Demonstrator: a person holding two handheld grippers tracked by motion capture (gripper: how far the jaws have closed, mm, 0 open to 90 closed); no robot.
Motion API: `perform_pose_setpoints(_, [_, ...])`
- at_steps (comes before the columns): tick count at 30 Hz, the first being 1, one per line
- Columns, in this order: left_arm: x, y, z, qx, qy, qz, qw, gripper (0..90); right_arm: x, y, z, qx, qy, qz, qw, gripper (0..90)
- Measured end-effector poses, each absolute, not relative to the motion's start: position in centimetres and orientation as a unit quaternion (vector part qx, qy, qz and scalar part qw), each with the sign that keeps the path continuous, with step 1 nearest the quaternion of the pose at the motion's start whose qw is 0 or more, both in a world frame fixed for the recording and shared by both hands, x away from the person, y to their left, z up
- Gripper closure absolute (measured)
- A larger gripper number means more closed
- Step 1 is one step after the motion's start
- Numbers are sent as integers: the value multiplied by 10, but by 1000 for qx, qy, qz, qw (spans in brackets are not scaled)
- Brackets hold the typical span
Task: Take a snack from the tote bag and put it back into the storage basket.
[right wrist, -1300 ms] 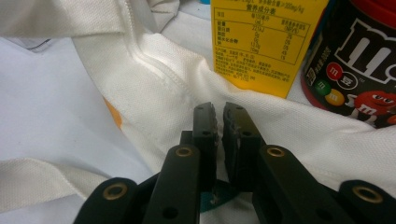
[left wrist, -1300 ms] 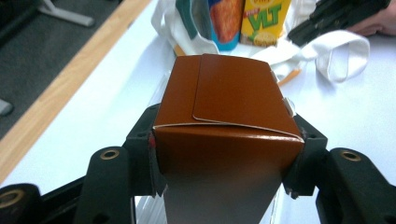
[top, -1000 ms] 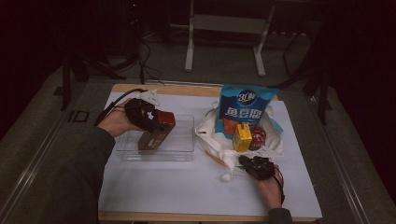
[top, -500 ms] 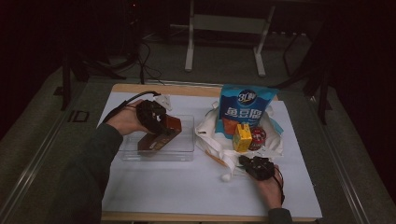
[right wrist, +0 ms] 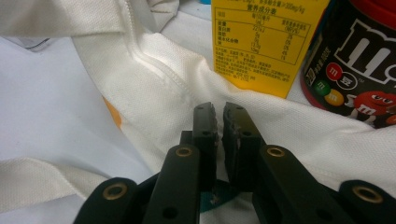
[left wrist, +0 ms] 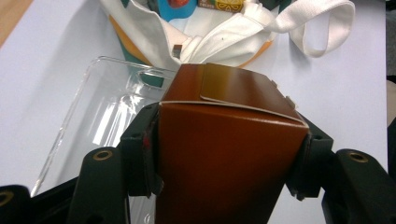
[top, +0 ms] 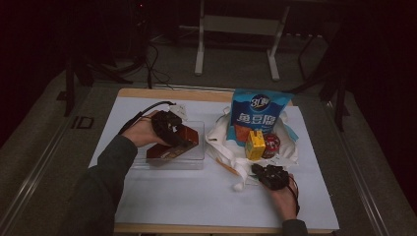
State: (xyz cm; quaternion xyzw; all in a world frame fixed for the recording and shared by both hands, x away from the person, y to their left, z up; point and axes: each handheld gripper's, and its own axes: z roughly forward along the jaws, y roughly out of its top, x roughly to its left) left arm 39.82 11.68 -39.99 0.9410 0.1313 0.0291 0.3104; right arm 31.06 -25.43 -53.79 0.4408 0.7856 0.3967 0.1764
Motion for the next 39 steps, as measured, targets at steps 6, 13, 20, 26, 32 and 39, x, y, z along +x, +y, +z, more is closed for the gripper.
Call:
perform_pose_setpoints(6, [398,108,-407,944,128,25,302,392,311,-254,-538,440,786,396,177,835])
perform_pose_setpoints(13, [398,103,-417,943,133,16,304,379,311,-254,-538,441,785,397,176,835])
perform_pose_setpoints(20, [397,100,-425,944,138,12,298,369,311,-254,-538,441,786,396,176,835])
perform_pose_setpoints(26, [395,94,-430,949,135,17,286,365,311,-254,-538,441,786,397,176,835])
perform_pose_setpoints(32, [394,90,-433,951,135,17,279,356,310,-254,-538,440,786,396,177,835])
perform_pose_setpoints(39, [393,87,-437,952,139,19,271,342,311,-254,-538,441,786,397,176,835])
